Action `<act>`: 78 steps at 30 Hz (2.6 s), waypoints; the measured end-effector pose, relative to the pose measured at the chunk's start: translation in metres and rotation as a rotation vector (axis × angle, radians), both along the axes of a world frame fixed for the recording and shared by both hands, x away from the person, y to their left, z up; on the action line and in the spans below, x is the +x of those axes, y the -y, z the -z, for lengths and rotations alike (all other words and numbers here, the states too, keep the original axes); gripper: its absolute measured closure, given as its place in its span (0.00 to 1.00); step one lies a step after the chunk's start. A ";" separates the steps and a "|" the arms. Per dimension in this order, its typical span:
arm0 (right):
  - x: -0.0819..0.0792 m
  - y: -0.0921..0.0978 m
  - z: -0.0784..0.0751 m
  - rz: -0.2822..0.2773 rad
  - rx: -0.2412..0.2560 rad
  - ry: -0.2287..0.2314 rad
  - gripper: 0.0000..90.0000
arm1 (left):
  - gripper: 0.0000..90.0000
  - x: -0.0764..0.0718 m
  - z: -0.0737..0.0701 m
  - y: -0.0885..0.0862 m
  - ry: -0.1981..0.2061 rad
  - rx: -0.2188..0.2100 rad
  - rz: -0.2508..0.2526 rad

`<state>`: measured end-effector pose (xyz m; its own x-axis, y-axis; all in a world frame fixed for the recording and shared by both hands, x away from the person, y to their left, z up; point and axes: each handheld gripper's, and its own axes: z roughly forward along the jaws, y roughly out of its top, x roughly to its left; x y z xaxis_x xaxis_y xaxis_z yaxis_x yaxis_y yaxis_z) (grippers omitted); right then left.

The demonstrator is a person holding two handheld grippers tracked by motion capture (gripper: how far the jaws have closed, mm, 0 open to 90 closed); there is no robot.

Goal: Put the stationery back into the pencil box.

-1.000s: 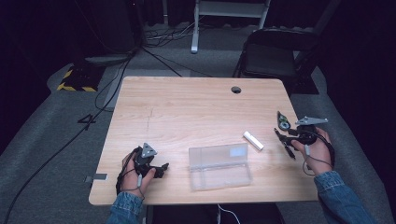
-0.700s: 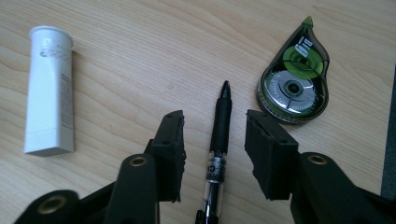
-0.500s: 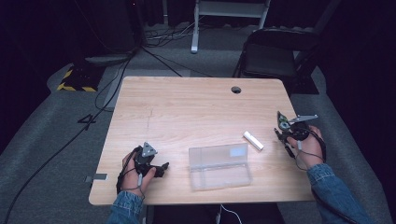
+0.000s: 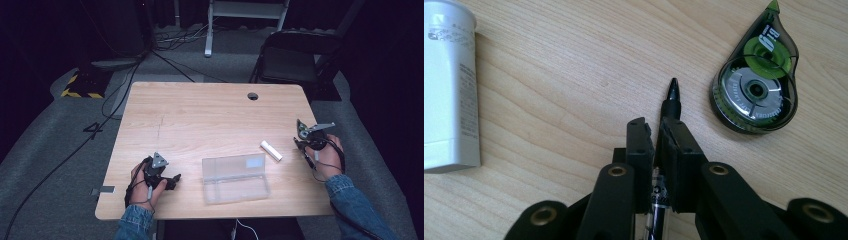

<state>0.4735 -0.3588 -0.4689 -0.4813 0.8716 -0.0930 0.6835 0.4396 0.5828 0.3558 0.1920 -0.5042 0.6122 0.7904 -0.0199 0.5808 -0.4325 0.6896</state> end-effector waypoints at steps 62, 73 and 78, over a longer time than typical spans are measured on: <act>-0.037 -0.061 -0.068 -0.231 0.060 0.155 0.89 | 0.17 -0.001 0.000 0.001 0.003 -0.005 -0.007; -0.052 -0.088 -0.081 -0.339 0.127 0.172 0.89 | 0.17 -0.001 0.000 0.000 0.007 0.005 0.001; -0.059 -0.102 -0.084 -0.398 0.148 0.172 0.89 | 0.17 0.000 0.000 0.000 0.007 0.005 0.001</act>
